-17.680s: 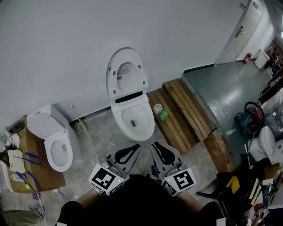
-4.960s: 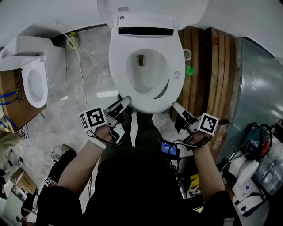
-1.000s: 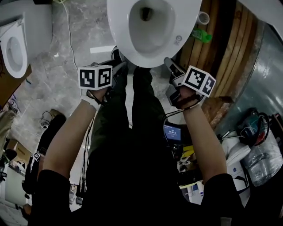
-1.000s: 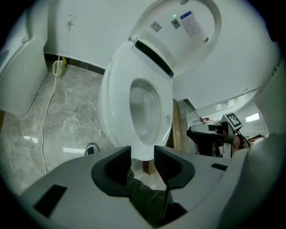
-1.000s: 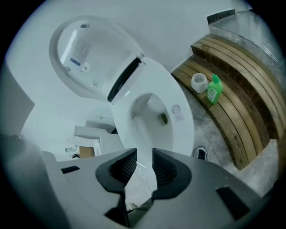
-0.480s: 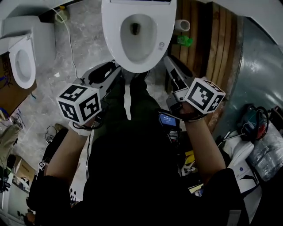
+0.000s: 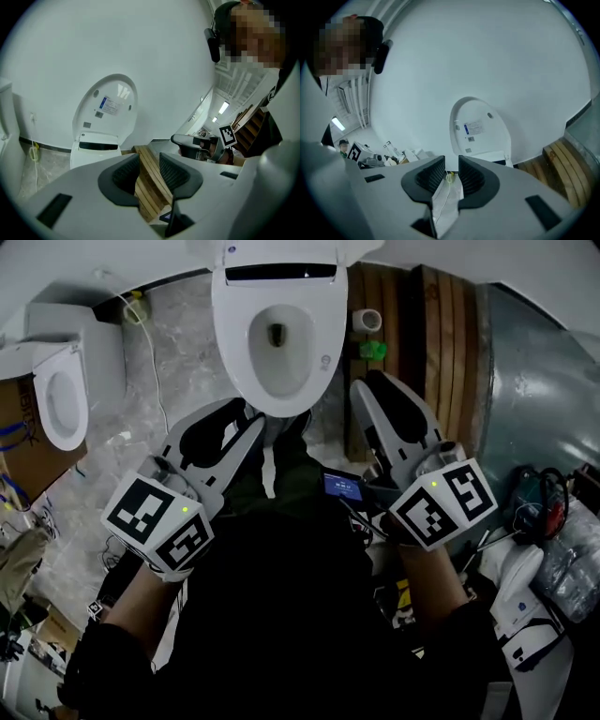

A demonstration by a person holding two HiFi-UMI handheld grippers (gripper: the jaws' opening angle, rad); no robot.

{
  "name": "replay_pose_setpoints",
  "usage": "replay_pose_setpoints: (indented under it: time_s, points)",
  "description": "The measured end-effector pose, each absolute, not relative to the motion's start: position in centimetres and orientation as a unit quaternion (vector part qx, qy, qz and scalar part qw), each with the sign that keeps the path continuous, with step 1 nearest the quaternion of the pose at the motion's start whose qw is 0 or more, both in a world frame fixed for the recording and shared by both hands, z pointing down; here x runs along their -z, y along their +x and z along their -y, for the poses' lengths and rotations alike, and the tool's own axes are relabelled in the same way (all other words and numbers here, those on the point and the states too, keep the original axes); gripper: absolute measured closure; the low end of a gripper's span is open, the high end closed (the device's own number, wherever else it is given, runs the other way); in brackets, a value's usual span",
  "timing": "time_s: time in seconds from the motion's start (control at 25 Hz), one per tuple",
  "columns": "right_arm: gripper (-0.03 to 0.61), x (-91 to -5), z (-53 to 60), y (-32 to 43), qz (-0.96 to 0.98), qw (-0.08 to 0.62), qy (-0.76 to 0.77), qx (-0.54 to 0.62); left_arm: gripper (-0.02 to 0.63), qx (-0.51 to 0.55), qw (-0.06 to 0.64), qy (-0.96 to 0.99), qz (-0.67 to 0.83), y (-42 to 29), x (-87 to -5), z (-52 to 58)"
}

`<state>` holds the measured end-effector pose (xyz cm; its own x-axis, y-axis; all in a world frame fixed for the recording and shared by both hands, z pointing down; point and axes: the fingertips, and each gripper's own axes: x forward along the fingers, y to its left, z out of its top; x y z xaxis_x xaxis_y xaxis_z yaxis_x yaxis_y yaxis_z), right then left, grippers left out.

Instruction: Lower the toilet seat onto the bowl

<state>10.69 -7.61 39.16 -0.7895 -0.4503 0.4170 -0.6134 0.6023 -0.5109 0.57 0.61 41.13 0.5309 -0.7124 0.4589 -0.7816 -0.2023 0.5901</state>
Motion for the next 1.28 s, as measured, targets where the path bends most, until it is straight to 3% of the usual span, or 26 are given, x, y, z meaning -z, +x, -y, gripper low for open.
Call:
replay_pose_setpoints:
  time_s: [0.2, 0.44, 0.76, 1.28]
  points:
    - [0.472, -33.5, 7.3, 10.9, 0.913, 0.096, 0.308, -0.25, 0.472, -0.052, 0.334, 0.807, 0.485, 1.6, -36.2, 0.0]
    - [0.491, -27.3, 3.1, 9.4, 0.937, 0.072, 0.285, -0.191, 0.472, -0.066, 0.186, 0.854, 0.482, 3.5, -28.4, -0.1]
    - [0.496, -21.5, 1.3, 8.7, 0.948, 0.038, 0.288, -0.13, 0.474, -0.06, 0.078, 0.869, 0.485, 3.6, -21.0, 0.1]
    - [0.503, -17.7, 1.0, 7.9, 0.951, 0.017, 0.293, -0.091, 0.477, -0.052, 0.042, 0.877, 0.477, 3.3, -17.5, -0.8]
